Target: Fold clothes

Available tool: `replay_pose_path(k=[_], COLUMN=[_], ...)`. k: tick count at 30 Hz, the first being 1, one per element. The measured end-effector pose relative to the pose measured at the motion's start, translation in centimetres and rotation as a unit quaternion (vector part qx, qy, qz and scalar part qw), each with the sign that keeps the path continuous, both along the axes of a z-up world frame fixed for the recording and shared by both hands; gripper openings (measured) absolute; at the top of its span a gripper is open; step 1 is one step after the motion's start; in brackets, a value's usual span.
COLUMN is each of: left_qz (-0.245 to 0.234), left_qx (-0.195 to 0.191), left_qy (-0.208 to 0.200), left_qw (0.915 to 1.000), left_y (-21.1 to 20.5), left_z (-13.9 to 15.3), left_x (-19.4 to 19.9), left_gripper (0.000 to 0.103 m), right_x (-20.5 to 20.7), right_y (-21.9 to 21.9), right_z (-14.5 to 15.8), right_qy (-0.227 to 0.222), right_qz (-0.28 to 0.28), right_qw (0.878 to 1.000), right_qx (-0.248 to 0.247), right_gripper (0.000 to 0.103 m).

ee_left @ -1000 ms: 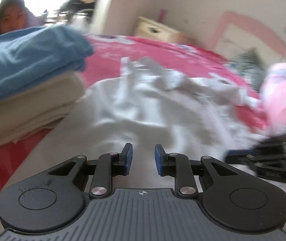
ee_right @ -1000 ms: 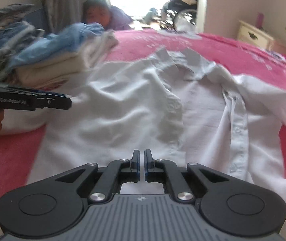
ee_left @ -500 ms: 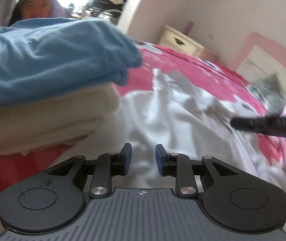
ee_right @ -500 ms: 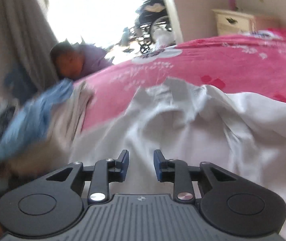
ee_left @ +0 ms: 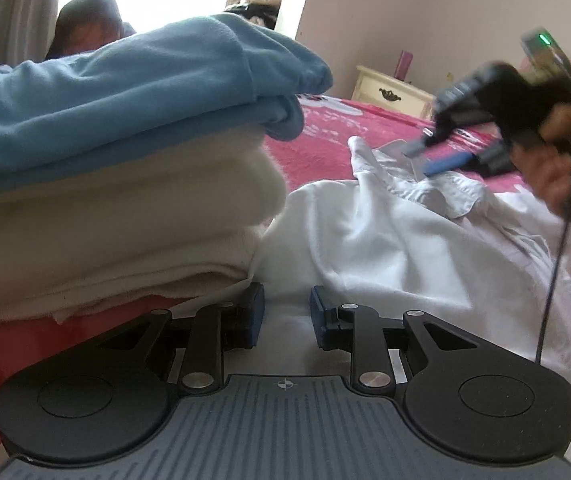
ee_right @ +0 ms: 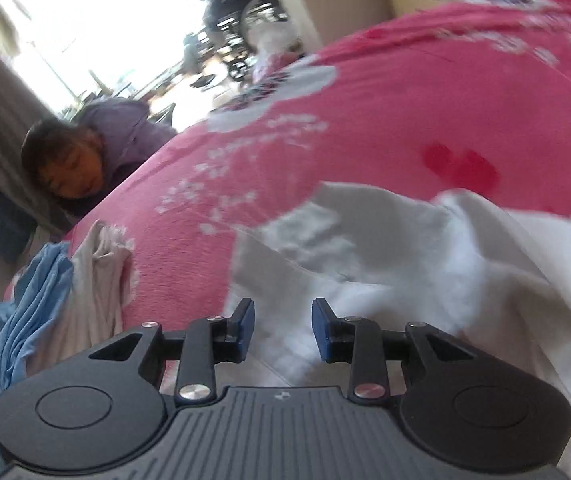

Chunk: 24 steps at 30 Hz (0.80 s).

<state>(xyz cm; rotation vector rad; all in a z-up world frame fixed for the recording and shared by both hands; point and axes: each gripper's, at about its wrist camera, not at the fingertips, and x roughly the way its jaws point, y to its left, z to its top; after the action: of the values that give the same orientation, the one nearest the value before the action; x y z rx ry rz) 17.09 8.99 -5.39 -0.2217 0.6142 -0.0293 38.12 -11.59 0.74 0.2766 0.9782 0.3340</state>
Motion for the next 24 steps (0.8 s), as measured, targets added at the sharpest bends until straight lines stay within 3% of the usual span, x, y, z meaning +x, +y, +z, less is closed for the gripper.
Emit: replay_pose_path(k=[8,16,19,24], left_qz=[0.001,0.001,0.002,0.002], left_qx=[-0.021,-0.019,-0.026,-0.029], left_qy=[-0.014,-0.021,-0.022,-0.024], left_qw=[0.9997,0.9996,0.9994,0.9993], left_y=[0.9,1.0,1.3,1.8], left_z=[-0.3,-0.2,-0.1,-0.1], left_x=[-0.5,-0.8,-1.0,-1.5], left_gripper=[0.026,0.026,0.026,0.026], right_x=[3.0,5.0,5.1,3.4], right_y=[6.7,10.7,9.0,4.2], right_z=[0.8,-1.9,-2.3,-0.6], right_qy=[-0.001,0.038,0.039,-0.001], right_qz=[0.021,0.047,0.017,-0.058], right_qw=[0.996,0.975,0.981,0.993], right_qx=[-0.087,-0.213,-0.192,-0.098], right_gripper=[0.035,0.031,0.005,0.006])
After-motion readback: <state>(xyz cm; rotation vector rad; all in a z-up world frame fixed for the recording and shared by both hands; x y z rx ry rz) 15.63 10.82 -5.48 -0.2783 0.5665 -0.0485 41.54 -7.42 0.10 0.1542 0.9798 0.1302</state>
